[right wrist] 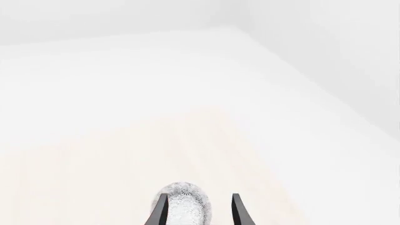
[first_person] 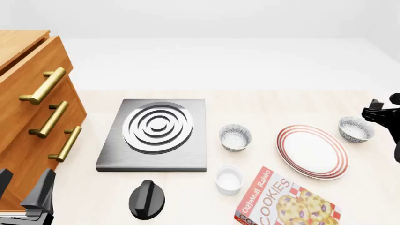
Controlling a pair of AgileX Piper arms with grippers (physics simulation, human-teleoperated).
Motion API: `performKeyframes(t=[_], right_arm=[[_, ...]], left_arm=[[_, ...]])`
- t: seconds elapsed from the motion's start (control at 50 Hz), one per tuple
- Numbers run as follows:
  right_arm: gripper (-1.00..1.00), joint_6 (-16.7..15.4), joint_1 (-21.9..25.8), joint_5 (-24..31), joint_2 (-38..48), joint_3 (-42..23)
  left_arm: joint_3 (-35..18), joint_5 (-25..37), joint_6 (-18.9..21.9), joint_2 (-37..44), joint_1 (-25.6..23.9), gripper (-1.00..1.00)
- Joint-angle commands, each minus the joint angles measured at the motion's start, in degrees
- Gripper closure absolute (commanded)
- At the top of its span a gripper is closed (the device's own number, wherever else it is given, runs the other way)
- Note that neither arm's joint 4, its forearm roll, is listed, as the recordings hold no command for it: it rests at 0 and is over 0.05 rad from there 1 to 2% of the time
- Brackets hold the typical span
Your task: Pick the akita bowl next to the plate and place it on the plate.
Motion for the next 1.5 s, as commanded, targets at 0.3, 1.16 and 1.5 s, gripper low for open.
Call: performKeyframes(t=[0.3,1.16,1.5], right_arm=[[-1.0,1.9,-1.7,2.7,3.3,-2.9],[-1.0,6.6,-1.8,9.3,11.3,-9.4],[-1.0,7.9,-1.4,10.6,12.9,-10.1]], left_arm=[[0.0,0.0,0.0,0.0,0.0,-1.0],[0.0,0.0,0.0,0.0,0.0,-1.0],[0.0,0.0,0.0,0.0,0.0,-1.0]])
